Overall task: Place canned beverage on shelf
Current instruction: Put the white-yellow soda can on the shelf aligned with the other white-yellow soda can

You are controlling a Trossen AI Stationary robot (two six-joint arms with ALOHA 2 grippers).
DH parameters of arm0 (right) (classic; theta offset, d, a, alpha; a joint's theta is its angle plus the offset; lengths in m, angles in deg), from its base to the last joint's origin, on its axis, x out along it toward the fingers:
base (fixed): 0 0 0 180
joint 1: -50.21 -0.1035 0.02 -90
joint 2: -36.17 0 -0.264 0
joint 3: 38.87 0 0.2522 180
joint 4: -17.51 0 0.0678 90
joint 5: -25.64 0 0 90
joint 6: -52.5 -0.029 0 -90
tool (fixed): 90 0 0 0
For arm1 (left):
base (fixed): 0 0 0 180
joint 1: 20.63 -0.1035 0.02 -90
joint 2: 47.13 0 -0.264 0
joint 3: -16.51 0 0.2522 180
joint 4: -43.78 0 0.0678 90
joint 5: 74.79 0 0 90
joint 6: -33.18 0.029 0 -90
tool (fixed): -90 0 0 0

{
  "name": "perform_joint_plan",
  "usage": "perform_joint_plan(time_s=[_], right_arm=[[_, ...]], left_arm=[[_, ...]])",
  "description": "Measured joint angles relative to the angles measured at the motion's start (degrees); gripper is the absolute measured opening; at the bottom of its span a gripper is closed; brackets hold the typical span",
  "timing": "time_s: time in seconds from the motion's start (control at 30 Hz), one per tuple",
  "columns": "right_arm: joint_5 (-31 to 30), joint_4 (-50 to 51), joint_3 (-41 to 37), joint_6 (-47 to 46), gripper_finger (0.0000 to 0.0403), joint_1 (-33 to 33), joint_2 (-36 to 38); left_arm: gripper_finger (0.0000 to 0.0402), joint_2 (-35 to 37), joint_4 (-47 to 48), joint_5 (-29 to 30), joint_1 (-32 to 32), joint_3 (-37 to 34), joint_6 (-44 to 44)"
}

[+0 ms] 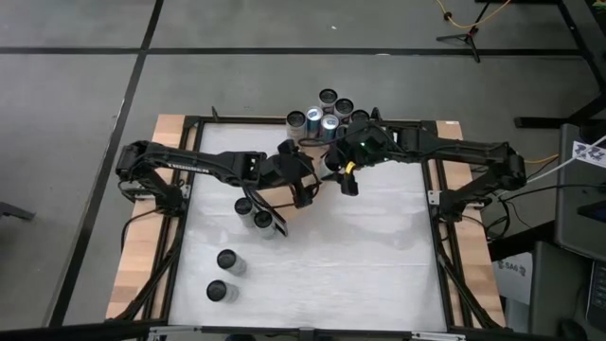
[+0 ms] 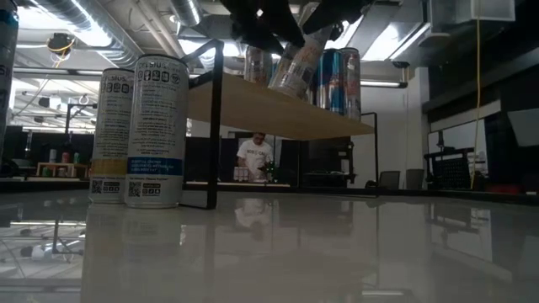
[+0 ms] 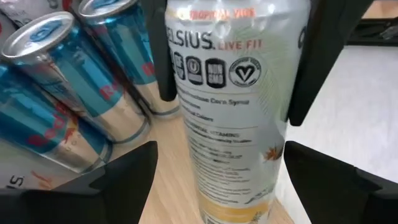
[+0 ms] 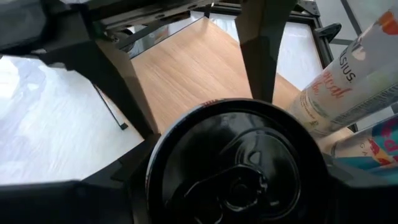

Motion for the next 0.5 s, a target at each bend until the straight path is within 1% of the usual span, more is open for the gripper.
perform_joint_plan(time_s=[0.3,0.4,0.5], right_arm=[[0.0,-1.1,0.0,0.0,0.0264,0.0,0.0],[0.0,-1.3,0.0,0.0,0.0264,0.0,0.0],[0.0,-2.0,0.0,0.0,0.0264,0.0,0.0]], left_arm=[[0.0340,-1.6,-1.9,-1.2,-0.1,0.0,-0.1],[0.0329,-2.1,-2.8,-0.7,-0.1,0.0,-0.1],[0.0309,-2.2,-2.8,-0.7,-0.1,0.0,-0.1]])
